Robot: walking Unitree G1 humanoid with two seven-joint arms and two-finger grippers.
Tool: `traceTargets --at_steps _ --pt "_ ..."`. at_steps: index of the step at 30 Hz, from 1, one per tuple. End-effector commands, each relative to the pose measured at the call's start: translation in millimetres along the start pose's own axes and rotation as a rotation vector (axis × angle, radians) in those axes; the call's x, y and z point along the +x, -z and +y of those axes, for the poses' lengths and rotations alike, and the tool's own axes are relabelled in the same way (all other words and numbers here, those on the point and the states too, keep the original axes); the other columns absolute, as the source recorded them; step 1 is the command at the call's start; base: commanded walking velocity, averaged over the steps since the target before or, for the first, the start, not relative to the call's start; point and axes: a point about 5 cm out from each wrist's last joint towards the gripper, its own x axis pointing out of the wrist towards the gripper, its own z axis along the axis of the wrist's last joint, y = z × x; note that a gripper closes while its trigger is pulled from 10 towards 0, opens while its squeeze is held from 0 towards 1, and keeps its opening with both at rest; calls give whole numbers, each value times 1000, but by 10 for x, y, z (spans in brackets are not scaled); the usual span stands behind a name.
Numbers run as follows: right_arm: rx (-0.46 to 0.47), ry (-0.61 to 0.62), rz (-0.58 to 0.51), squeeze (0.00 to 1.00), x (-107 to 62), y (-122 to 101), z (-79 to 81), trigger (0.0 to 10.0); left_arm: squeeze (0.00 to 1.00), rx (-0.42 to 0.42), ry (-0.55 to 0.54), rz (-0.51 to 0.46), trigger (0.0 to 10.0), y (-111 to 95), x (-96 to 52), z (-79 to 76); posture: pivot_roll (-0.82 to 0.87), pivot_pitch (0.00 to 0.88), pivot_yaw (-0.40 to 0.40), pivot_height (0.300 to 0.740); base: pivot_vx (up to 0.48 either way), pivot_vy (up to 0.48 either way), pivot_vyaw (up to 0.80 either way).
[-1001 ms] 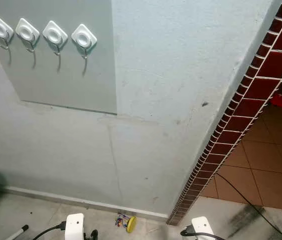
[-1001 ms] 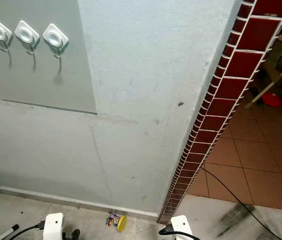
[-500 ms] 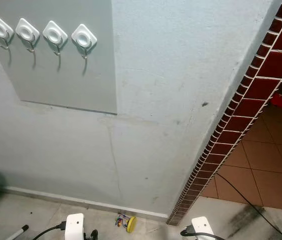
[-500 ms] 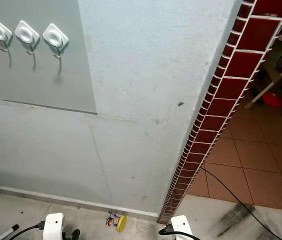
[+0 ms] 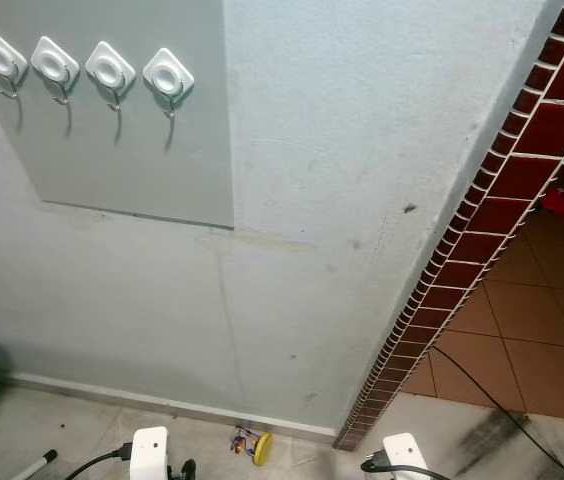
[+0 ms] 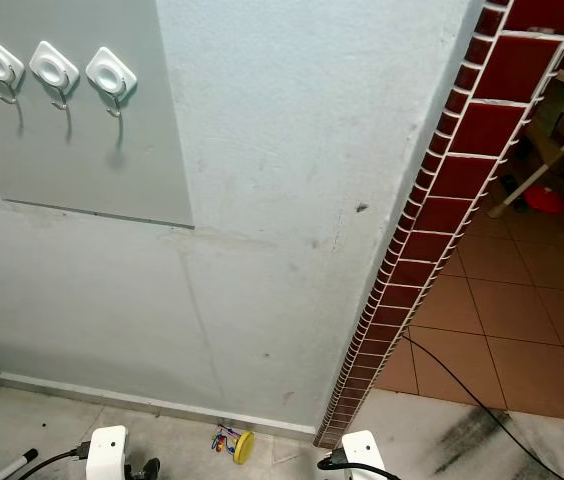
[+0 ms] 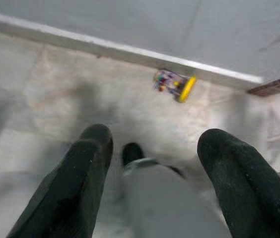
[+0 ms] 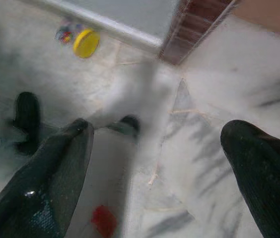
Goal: Hang keys on a hook
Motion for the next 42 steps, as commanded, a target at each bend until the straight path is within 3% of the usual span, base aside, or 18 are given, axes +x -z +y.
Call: traceTargets --at_steps 1,22,42 --pt "-29 -17 -39 0 -1 -26 32 10000 0 38 -22 -14 10000 -11 -16 94 -97 0 -27 724 0 0 0" --pt "-52 -19 -57 0 -1 -38 51 10000 0 20 -27 -13 10000 18 -26 102 -113 0 -17 724 0 0 0" --pt "-62 -26 -53 0 -3 -18 68 10000 0 15 -17 -12 10000 27 -23 65 -115 0 -14 724 0 0 800"
